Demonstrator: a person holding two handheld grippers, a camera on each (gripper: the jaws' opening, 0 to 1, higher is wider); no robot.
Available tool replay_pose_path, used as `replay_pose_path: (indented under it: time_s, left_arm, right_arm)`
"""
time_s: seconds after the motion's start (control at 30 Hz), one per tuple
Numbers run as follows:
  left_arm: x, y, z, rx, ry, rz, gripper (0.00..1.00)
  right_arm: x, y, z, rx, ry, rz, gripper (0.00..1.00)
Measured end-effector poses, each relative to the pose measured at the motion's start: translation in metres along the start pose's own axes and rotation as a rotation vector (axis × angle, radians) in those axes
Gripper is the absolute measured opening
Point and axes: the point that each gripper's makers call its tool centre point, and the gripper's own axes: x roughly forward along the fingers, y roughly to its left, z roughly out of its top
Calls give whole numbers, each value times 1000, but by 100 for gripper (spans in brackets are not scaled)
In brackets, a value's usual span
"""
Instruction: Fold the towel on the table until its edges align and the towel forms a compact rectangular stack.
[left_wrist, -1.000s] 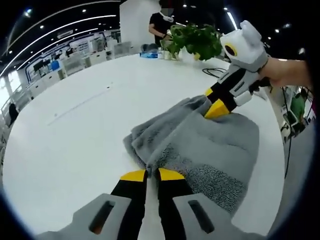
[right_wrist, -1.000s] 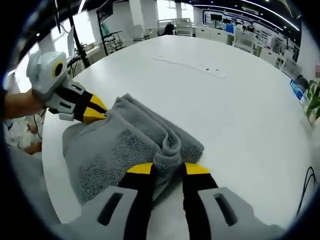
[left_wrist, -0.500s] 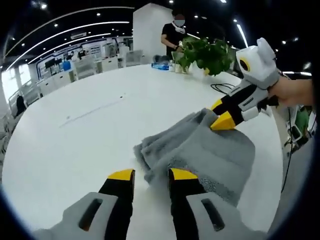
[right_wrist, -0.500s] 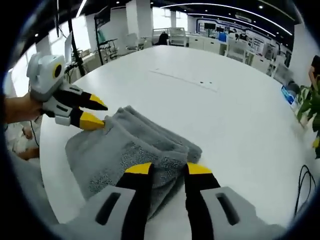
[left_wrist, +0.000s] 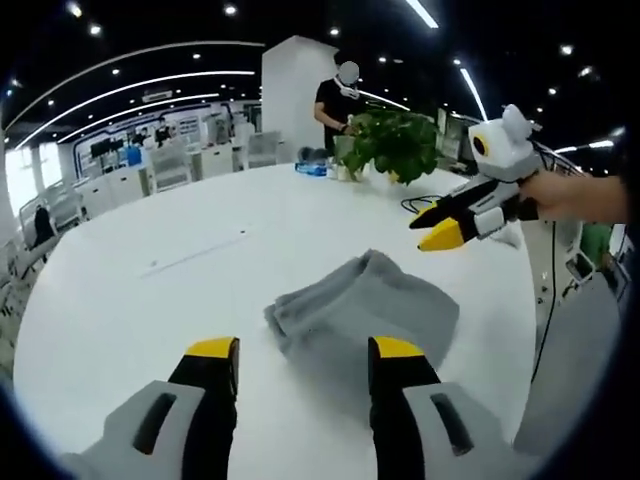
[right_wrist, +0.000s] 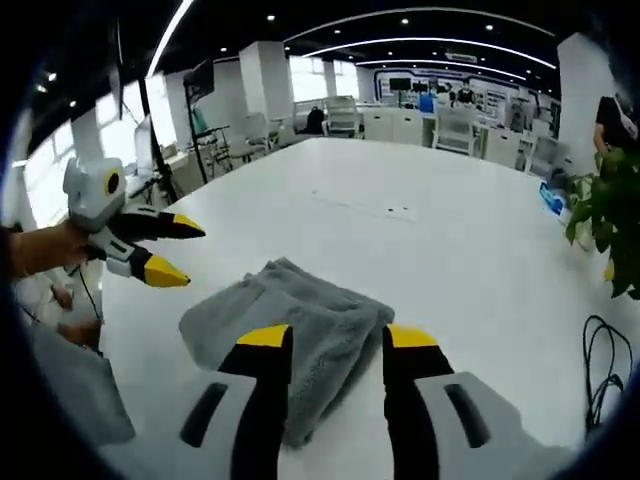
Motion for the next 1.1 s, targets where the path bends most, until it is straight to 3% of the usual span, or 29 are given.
replay_pose_path:
  time_s: [0.1, 0.33, 0.5, 0.63, 0.8, 0.9, 1.0, 1.1]
  left_arm:
    - [-11, -10, 2, 13, -15, -2, 59]
    - [-37, -30, -1, 44, -46, 29, 59]
    - [-48, -44, -10, 32, -52, 17, 63]
    - [-56, -51, -21, -13, -54, 37, 64]
    - [-65, -62, -32, -38, -58, 52, 76]
    - [-69, -68, -26, -115, -116, 77, 82]
    - [-69, -76, -26, -84, -120, 85, 97]
    - [-69, -79, -31, -91, -116, 83, 99]
  right_arm:
    - [-17, 10, 0, -2, -10, 1, 38]
    - [-49, 28, -9, 113, -99, -2, 49]
    - [-61, 41, -28, 121, -89, 1, 57]
    - [-65, 55, -56, 110, -26, 23, 62]
    - [-79, 69, -73, 118, -22, 22, 67]
    - [-84, 74, -80, 121, -24, 14, 67]
    - [-88, 77, -84, 131, -30, 5, 70]
    - [-94, 83, -85, 143, -36, 0, 70]
